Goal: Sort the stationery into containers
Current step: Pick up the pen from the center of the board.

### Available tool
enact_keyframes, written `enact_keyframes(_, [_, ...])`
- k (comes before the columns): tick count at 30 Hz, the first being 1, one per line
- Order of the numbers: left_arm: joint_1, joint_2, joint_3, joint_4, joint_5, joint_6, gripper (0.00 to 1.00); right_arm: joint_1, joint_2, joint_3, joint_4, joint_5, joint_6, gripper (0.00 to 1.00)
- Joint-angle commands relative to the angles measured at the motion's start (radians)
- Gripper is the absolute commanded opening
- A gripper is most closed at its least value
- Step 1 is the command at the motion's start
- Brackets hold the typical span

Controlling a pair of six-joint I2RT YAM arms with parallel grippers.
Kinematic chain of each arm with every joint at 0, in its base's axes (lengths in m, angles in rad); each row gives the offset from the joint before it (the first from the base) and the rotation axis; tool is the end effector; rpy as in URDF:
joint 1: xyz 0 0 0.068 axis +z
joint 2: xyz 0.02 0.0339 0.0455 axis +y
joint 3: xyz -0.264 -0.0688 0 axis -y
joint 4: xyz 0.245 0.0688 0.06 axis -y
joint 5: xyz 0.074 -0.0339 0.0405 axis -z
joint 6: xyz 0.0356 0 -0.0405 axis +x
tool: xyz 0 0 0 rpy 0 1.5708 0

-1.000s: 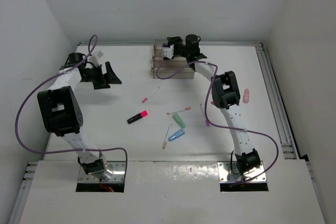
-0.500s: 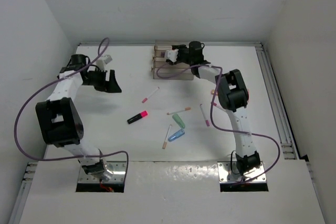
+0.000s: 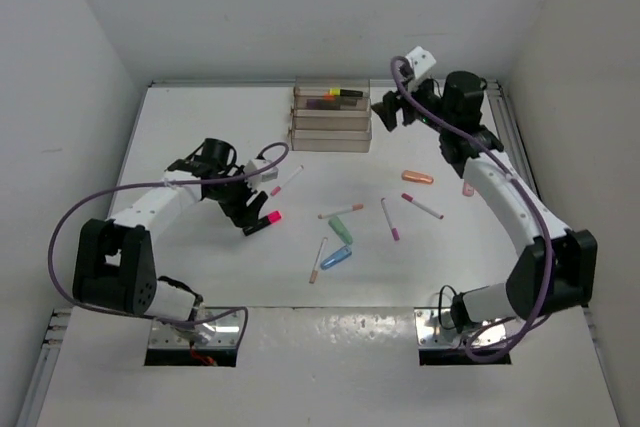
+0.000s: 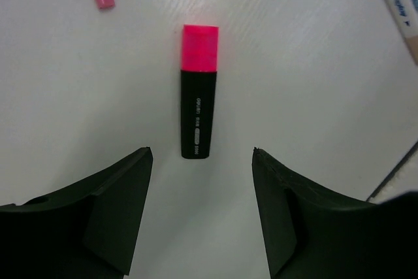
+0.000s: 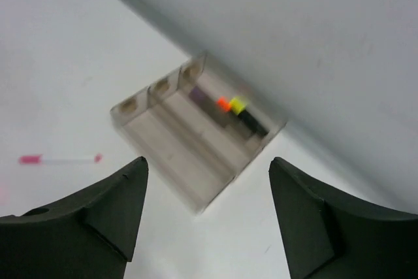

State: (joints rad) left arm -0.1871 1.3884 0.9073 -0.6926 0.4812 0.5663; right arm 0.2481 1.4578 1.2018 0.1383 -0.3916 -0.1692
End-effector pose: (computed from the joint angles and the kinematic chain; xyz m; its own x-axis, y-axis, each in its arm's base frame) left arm 0.2503 -0.0642 0.2156 -0.5818 0.5942 -0.5554 0.7737 0.6149 -0.1527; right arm 0.3346 0.0988 0.3593 -0.0121 -0.1636 -0.9864 -0.6051 0.7866 -0.1231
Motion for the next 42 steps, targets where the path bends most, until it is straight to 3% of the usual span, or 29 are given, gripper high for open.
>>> enact_keyframes(1, [-0.031,0.049,0.01,0.111,-0.091,-0.013,0.68,-0.024,-0.054,-0.123,-0.221,-0.055,0.23,0.75])
enact_keyframes(9, [-0.124,0.119,-0.005,0.176,-0.179,-0.037,0.63,-0.049,-0.22,-0.289,-0.218,-0.079,0.318,0.76])
enact_keyframes(30, [-0.221,0.267,-0.033,0.318,-0.216,-0.109,0.5,-0.064,-0.264,-0.367,-0.227,-0.03,0.399,0.79])
enact_keyframes(34, [-0.242,0.294,-0.027,0.314,-0.222,-0.115,0.33,-0.063,-0.266,-0.383,-0.229,0.003,0.43,0.79])
enact_keyframes(38, [-0.221,0.275,-0.005,0.292,-0.224,-0.157,0.04,-0.064,-0.257,-0.39,-0.221,0.011,0.416,0.78])
enact_keyframes(42, [-0.166,0.151,0.091,0.255,-0.045,-0.219,0.0,-0.031,-0.228,-0.363,-0.175,-0.026,0.419,0.74])
